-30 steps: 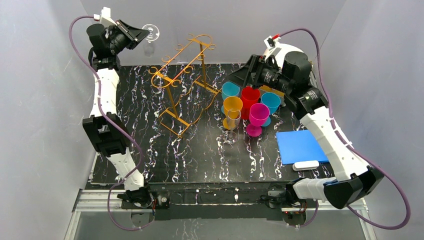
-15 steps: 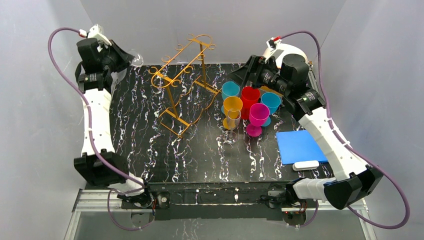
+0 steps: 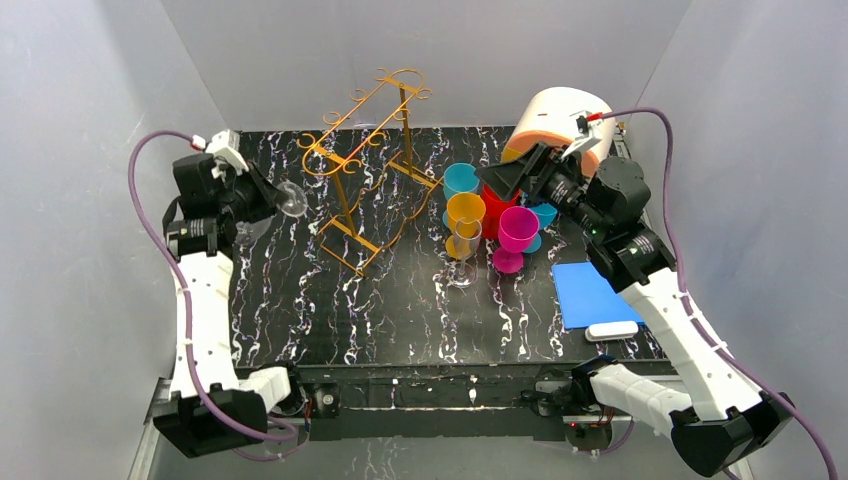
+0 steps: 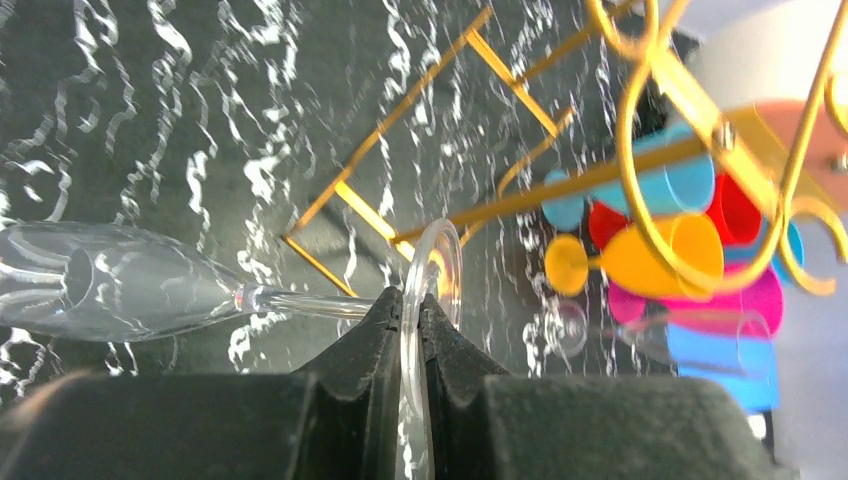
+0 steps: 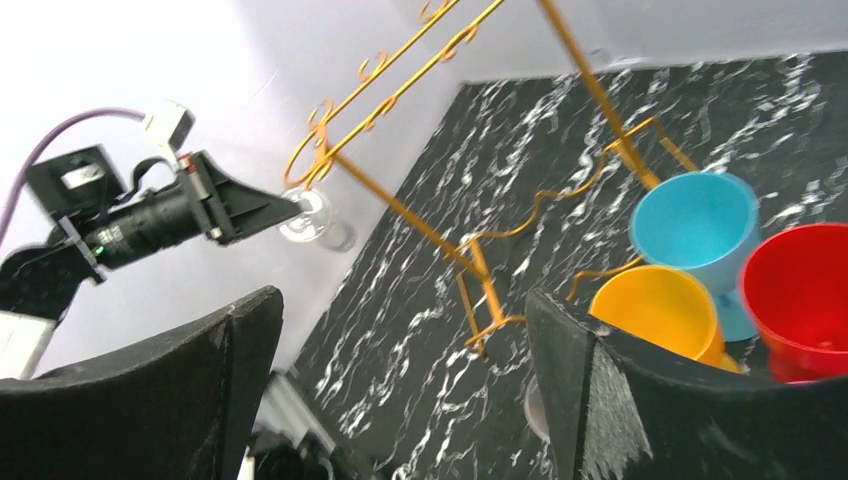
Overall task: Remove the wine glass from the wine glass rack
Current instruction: Place the wine glass at the center of the board.
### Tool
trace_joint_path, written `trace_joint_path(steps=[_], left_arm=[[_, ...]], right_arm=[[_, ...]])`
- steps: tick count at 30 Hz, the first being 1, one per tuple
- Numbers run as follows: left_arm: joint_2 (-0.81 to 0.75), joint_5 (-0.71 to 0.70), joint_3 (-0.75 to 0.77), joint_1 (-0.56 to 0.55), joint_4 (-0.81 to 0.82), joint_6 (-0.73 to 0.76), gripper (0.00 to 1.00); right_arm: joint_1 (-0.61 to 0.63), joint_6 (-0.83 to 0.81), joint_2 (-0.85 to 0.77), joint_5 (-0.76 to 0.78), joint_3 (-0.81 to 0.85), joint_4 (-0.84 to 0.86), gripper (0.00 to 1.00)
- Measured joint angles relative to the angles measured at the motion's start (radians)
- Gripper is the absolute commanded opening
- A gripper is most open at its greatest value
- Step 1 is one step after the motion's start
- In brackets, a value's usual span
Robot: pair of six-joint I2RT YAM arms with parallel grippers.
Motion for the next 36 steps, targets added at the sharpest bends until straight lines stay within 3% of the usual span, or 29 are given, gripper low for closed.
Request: trace_joint_path(steps=[9, 12, 18, 23, 28, 36], left_arm=[[-0.146, 0.361, -0.219, -0.005, -0.105, 0.117, 0.0], [-0.198, 0.417, -0.292, -0.023, -0.115, 0.123, 0.0], [-0.199, 0.457, -0.312, -0.106, -0.106, 0.118, 0.0], [-0.156, 0.43, -0.352, -0.315, -0.019, 0.057, 0.0], [-0.157, 0.357, -0.428, -0.514, 0.082, -0.04, 0.0], [-0.182, 0.324, -0.423, -0.569, 0.193, -0.159, 0.0]], right_arm=[[0.0, 0.051, -0.085, -0.368, -0.062, -0.029, 0.99], [0.0, 0.05, -0.097, -0.438, -0.062, -0.101, 0.99], [0.0, 0.072, -0.056, -0.523, -0.074, -0.21, 0.99], [0.0, 0.079, -0.066, -0.536, -0.117, -0.241, 0.98], [0.0, 0.095, -0.156, -0.542, -0.258, -0.247, 0.92], [0.0, 0.169, -0.117, -0.617, -0.294, -0.086, 0.77]])
